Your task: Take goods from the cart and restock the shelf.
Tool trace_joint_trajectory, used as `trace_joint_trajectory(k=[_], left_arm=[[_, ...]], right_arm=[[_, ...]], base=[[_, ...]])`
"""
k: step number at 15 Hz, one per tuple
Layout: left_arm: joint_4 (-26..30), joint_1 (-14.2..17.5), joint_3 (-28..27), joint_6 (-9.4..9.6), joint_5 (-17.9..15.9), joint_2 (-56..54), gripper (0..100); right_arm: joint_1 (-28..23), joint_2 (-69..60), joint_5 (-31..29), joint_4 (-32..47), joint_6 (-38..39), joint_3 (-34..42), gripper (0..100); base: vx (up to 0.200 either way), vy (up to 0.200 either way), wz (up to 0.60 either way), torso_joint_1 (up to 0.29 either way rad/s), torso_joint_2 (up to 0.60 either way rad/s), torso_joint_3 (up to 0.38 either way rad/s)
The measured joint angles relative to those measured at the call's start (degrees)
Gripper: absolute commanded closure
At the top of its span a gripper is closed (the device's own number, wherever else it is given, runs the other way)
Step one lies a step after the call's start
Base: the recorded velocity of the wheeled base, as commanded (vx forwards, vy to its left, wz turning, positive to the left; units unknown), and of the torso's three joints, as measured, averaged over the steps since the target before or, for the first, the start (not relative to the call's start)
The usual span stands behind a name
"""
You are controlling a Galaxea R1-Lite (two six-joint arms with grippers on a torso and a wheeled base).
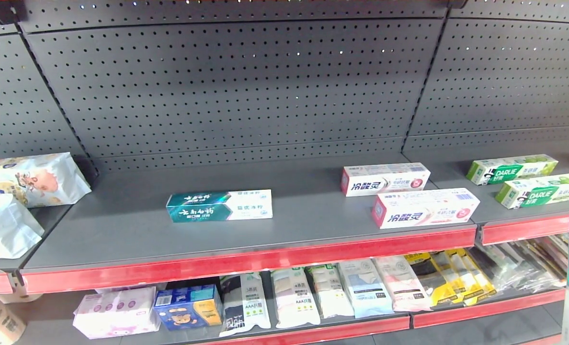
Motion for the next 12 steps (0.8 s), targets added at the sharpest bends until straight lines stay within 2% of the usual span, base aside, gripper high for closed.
trace_joint_trajectory(k=[1,2,5,8,10,12], left_arm=[[-0.1,-0.6,0.0,1.72,-2.0,-0.4,0],[-0.1,-1.0,-0.1,2.1,-2.5,-0.7,0],[-0.1,0.0,-0.1,1.78,-0.5,-1.4,0],[-0.1,0.3,-0.1,1.94,-0.9,-1.7,0],[0.1,-0.3,-1.1,0.84,-2.6,-1.5,0],[0.5,-0.7,-7.7,-1.65,-4.7,2.8,0]], right_arm=[[0.0,-0.5,-0.2,0.1,0.0,-0.1,100],[0.0,-0.9,-0.3,0.2,-0.2,-0.2,100],[-0.8,-0.7,-0.5,0.8,-0.5,-2.8,100],[-1.4,-0.3,-0.6,2.5,-0.5,-4.4,100],[-1.5,-0.4,-0.6,2.6,-0.5,-4.5,100],[-1.5,-0.4,-0.6,2.7,-0.5,-4.0,100]], base=[[0.0,0.0,0.0,0.0,0.0,0.0],[0.0,0.0,0.0,0.0,0.0,0.0],[0.0,0.0,0.0,0.0,0.0,0.0],[0.0,0.0,0.0,0.0,0.0,0.0],[0.0,0.0,0.0,0.0,0.0,0.0],[0.0,0.0,0.0,0.0,0.0,0.0]])
